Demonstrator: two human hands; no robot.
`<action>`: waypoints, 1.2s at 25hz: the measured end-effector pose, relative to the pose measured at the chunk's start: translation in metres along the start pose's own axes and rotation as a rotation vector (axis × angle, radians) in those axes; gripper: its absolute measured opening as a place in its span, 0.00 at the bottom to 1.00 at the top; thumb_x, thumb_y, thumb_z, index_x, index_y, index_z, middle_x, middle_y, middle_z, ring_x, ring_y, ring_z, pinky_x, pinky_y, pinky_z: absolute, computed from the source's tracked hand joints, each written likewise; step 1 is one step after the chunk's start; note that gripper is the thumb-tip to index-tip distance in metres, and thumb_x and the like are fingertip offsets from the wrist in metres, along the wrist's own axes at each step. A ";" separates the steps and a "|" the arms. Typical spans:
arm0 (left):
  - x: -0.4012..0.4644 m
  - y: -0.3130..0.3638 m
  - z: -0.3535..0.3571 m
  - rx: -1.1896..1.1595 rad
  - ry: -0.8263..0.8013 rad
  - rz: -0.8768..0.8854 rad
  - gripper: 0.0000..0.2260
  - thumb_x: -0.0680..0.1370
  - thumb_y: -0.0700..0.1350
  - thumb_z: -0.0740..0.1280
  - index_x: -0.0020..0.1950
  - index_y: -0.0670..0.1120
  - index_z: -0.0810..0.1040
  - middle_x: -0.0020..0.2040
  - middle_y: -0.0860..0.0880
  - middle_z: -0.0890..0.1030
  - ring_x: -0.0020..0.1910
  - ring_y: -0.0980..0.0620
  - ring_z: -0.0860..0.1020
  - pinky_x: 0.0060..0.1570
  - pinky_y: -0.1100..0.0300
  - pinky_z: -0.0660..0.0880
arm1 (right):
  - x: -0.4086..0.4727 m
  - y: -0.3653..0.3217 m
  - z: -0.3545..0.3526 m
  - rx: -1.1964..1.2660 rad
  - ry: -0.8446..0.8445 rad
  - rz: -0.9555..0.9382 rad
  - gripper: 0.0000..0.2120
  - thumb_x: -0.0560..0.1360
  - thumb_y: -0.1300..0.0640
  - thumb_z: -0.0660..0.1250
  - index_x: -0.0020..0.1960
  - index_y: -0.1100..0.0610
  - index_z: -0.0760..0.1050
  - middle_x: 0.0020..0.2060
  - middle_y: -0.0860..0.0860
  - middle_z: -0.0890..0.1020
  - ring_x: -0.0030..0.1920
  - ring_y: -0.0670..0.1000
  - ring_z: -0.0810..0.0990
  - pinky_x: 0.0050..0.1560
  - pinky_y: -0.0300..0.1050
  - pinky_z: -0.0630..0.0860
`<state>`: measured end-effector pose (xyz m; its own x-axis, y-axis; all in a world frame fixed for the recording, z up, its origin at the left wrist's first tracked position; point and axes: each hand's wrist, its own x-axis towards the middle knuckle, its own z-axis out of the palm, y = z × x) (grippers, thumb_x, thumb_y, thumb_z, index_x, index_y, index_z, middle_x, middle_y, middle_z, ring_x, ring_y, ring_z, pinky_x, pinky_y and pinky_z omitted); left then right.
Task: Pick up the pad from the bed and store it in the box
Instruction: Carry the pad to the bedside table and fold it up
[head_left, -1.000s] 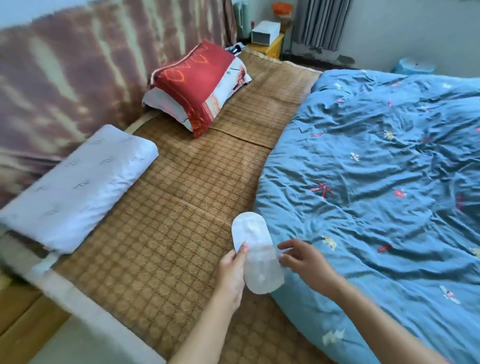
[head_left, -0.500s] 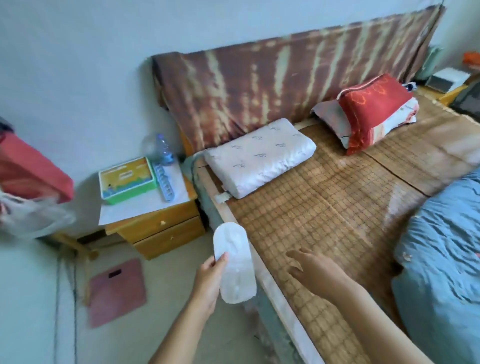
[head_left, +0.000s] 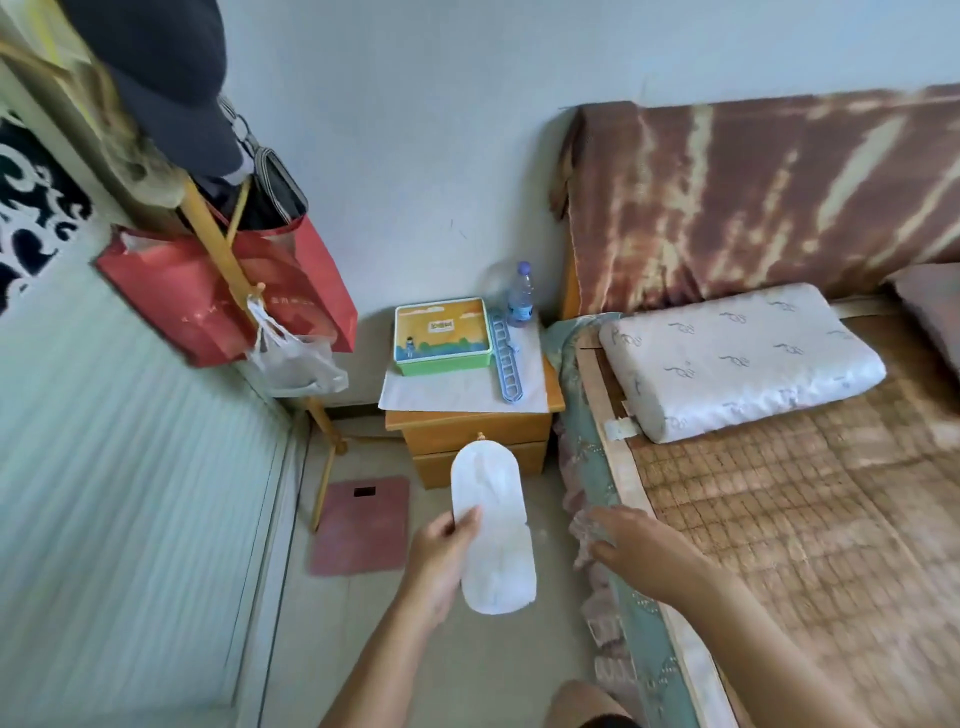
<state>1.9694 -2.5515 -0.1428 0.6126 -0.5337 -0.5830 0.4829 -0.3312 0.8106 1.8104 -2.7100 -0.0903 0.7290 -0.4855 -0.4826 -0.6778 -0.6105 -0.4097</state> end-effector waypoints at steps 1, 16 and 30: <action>0.013 0.006 -0.001 -0.012 0.007 -0.007 0.07 0.77 0.46 0.66 0.47 0.43 0.81 0.52 0.39 0.84 0.53 0.38 0.81 0.59 0.38 0.75 | 0.018 -0.003 -0.005 0.012 -0.013 -0.015 0.15 0.78 0.53 0.58 0.63 0.56 0.71 0.61 0.54 0.77 0.58 0.53 0.77 0.59 0.49 0.74; 0.203 0.125 0.025 -0.231 0.067 -0.076 0.07 0.77 0.37 0.65 0.52 0.47 0.79 0.50 0.48 0.85 0.49 0.47 0.83 0.40 0.54 0.81 | 0.263 -0.031 -0.120 0.132 -0.201 -0.194 0.17 0.79 0.52 0.60 0.67 0.49 0.69 0.62 0.50 0.78 0.61 0.51 0.76 0.57 0.42 0.71; 0.361 0.172 -0.021 -0.203 -0.122 -0.276 0.11 0.78 0.33 0.61 0.57 0.43 0.77 0.50 0.44 0.82 0.41 0.50 0.83 0.31 0.60 0.80 | 0.435 -0.060 -0.070 0.995 -0.212 0.194 0.10 0.74 0.65 0.67 0.46 0.50 0.79 0.41 0.53 0.84 0.39 0.50 0.84 0.38 0.43 0.81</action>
<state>2.2868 -2.7845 -0.2146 0.3684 -0.5386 -0.7578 0.7417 -0.3212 0.5889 2.1751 -2.9283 -0.2219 0.6327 -0.3411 -0.6952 -0.6243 0.3065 -0.7185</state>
